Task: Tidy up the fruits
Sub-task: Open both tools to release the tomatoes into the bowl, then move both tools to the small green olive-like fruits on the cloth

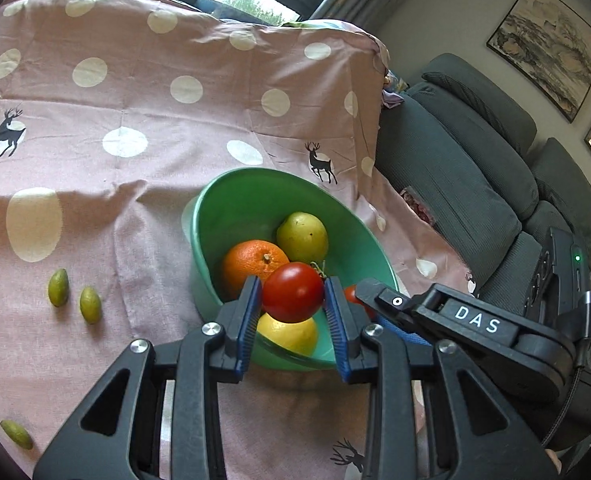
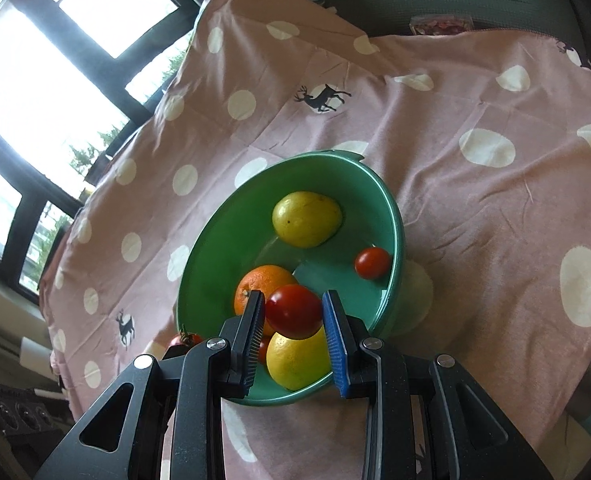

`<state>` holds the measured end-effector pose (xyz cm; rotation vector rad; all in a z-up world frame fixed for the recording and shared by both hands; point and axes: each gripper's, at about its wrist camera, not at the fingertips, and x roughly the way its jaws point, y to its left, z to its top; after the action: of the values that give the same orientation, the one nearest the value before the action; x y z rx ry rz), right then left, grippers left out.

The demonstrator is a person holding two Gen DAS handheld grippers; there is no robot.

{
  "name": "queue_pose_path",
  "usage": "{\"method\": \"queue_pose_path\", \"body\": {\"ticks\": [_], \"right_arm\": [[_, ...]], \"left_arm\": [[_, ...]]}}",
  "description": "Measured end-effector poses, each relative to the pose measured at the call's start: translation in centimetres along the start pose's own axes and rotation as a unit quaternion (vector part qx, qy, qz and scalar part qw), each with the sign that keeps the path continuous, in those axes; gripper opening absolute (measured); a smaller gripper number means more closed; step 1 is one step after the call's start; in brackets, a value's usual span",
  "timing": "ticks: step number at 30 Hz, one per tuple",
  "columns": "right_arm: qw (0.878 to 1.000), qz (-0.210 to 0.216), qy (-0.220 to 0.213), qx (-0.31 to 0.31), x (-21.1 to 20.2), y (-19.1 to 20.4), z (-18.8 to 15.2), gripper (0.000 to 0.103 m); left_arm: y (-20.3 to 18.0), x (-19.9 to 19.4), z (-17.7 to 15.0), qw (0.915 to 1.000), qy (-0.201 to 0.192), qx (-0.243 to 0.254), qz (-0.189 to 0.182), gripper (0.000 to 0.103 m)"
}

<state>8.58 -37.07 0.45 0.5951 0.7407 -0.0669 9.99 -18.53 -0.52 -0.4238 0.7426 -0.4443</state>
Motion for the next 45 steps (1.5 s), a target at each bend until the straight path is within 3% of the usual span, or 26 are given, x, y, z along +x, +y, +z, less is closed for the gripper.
{"method": "queue_pose_path", "body": {"ticks": [8, 10, 12, 17, 18, 20, 26, 29, 32, 37, 39, 41, 45], "right_arm": [[1.000, -0.016, 0.003, 0.002, 0.1, -0.4, 0.0, 0.032], [1.000, -0.017, 0.002, 0.001, 0.1, -0.4, 0.0, 0.032], [1.000, -0.026, 0.000, -0.003, -0.1, -0.4, 0.0, 0.032], [1.000, -0.024, -0.013, -0.006, -0.9, -0.4, 0.3, 0.035], [1.000, -0.025, -0.014, -0.008, -1.1, -0.3, 0.3, 0.037], [0.999, -0.032, -0.016, -0.015, -1.3, 0.1, 0.3, 0.052], [0.998, -0.020, -0.017, -0.050, -1.5, 2.6, -0.4, 0.056], [0.997, -0.014, -0.012, -0.078, -1.5, 4.6, -1.2, 0.056], [0.994, 0.000, 0.002, -0.106, -0.9, 6.7, -2.1, 0.056], [0.983, 0.052, 0.064, -0.163, 2.3, 10.9, -4.8, 0.056], [0.976, 0.069, 0.099, -0.181, 4.2, 12.5, -6.3, 0.054], [0.969, 0.072, 0.132, -0.198, 6.2, 13.8, -7.8, 0.033], [0.963, 0.035, 0.149, -0.223, 8.5, 15.2, -9.9, 0.025]], "left_arm": [[-0.3, 1.2, -0.2, 0.9998, 0.017, 0.011, 0.010, 0.031], [-0.3, 0.9, -0.4, 0.9998, 0.013, 0.015, 0.002, 0.034], [-0.3, 0.4, -0.3, 0.9999, 0.008, 0.015, -0.004, 0.046], [0.8, -1.9, 0.2, 0.9997, -0.016, 0.007, 0.015, 0.063], [1.3, -2.6, 0.4, 0.9995, -0.023, 0.001, 0.022, 0.065], [2.6, -4.1, 0.6, 0.9980, -0.035, -0.007, 0.051, 0.069], [7.7, -8.1, 0.2, 0.9772, -0.046, -0.048, 0.202, 0.074], [10.9, -9.6, 0.1, 0.9607, -0.051, -0.085, 0.259, 0.075], [13.5, -10.7, 0.0, 0.9373, -0.047, -0.119, 0.324, 0.075], [15.7, -11.8, -0.3, 0.9209, -0.043, -0.148, 0.358, 0.075], [16.0, -11.8, -0.4, 0.9222, -0.043, -0.148, 0.355, 0.075], [16.4, -11.9, -0.6, 0.9253, -0.040, -0.151, 0.346, 0.075], [16.8, -11.6, -0.9, 0.9271, -0.029, -0.159, 0.338, 0.073]]}}
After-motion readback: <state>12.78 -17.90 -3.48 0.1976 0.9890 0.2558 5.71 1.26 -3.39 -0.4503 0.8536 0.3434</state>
